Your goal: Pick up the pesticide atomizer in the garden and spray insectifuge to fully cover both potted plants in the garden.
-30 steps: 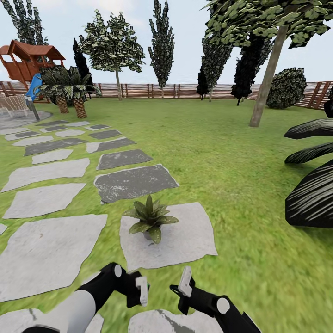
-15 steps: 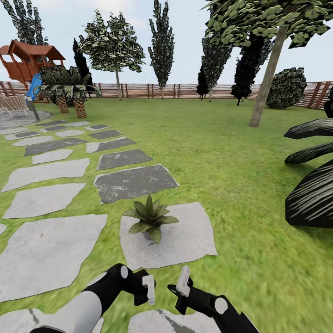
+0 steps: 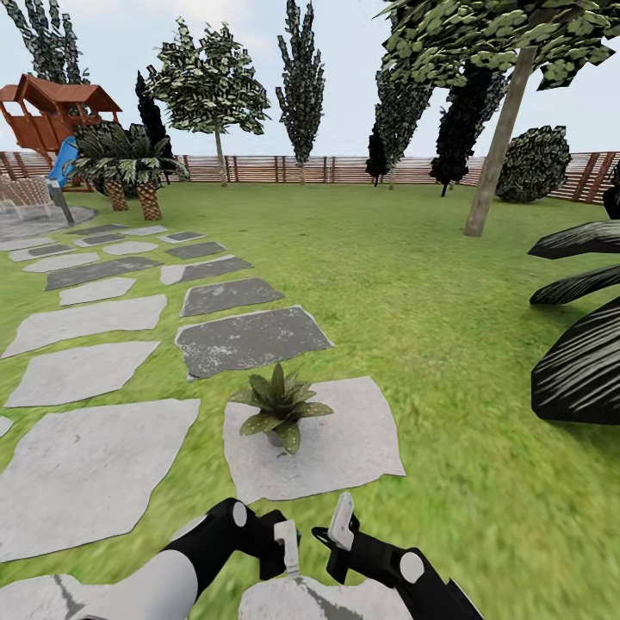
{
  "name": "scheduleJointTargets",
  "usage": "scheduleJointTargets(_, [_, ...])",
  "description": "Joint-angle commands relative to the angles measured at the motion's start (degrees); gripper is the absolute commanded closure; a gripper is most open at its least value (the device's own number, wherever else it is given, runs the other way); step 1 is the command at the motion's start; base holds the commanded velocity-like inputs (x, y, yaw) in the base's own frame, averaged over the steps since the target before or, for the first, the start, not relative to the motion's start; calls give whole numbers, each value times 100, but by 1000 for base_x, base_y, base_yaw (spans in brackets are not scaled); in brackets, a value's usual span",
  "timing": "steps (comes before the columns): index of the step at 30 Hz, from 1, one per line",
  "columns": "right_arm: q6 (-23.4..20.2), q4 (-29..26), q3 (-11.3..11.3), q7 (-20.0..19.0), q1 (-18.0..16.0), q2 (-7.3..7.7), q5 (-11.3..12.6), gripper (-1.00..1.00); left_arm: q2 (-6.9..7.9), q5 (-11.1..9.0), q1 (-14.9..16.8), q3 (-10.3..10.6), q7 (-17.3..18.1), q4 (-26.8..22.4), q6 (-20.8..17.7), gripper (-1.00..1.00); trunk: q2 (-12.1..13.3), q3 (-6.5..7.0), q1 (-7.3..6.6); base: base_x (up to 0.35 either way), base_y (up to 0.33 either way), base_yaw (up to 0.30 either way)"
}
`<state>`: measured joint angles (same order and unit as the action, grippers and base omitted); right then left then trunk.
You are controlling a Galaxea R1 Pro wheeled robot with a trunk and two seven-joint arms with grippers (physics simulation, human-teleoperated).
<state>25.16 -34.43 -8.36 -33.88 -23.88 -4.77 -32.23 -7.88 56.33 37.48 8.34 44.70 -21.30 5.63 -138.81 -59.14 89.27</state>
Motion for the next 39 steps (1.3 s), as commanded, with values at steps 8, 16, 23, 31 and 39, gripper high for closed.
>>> scheduleJointTargets(8, [33, -1, 10, 5, -2, 1, -55, 100, -2, -201, 5, -8, 4, -15, 51, 100, -2, -5, -1, 0, 0, 0])
scheduleJointTargets(16, [33, -2, 10, 5, -2, 2, -55, 100, -59, -247, 1, -8, 4, -15, 52, 100, -2, -5, -1, 0, 0, 0])
scheduleJointTargets(23, [33, -3, 11, 4, -2, 1, -55, 100, -132, -262, 1, -8, 3, -15, 52, 100, -2, -5, -1, 0, 0, 0])
scheduleJointTargets(31, [33, -2, 12, 4, -2, 0, -55, 100, -150, -264, 4, -8, 1, -15, 52, 100, -2, -5, -1, 0, 0, 0])
scheduleJointTargets(39, [33, 0, 10, 10, -2, 1, -55, 100, -178, -270, 4, -8, 3, -23, 52, 100, -2, -5, -1, 0, 0, 0])
